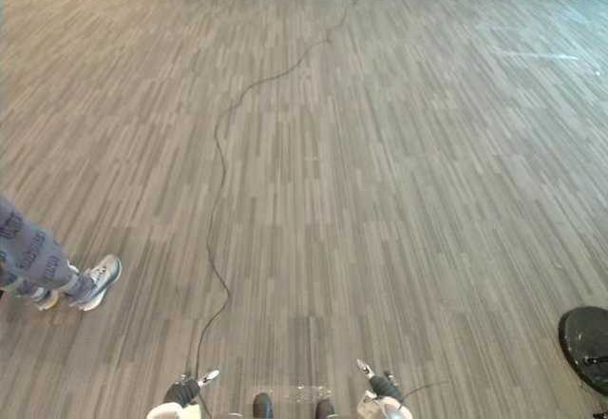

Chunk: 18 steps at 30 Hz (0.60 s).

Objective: Pick up cushions and gather them together orderly.

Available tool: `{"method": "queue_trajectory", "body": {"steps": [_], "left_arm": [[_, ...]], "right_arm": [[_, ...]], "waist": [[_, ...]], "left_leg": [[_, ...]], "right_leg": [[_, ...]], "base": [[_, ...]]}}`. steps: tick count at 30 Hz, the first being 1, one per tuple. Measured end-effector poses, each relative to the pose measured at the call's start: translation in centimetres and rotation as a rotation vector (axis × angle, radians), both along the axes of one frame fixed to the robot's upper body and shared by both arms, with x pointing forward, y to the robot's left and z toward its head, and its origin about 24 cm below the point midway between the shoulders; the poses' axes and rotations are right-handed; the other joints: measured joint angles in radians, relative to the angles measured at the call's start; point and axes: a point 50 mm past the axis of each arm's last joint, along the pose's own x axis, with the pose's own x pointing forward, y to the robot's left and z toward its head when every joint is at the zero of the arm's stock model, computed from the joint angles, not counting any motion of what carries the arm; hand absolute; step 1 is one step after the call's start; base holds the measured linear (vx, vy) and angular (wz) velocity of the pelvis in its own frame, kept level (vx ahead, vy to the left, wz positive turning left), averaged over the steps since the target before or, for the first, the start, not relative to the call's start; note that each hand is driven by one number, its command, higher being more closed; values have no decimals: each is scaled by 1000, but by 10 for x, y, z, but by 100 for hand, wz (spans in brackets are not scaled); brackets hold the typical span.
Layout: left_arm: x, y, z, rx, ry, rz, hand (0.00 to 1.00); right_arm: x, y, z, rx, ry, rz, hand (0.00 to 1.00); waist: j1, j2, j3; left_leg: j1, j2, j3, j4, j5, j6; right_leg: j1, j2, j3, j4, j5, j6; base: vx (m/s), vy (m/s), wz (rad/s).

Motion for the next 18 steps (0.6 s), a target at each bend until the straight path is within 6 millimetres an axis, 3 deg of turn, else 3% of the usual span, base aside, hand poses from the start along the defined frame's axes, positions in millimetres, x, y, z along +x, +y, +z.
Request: {"method": "queue_trajectory", "body": {"steps": [18], "left_arm": [[4,-2,0,13,16,-78,0]], "right_arm": [[2,3,-1,24,-5,15,0]], "waist": [[-6,-1,1]], "left_leg": [[0,3,1,0,-1,1]], "right_leg": [[3,2,3,-7,0,-1]], "base": [[0,-1,0]]}}
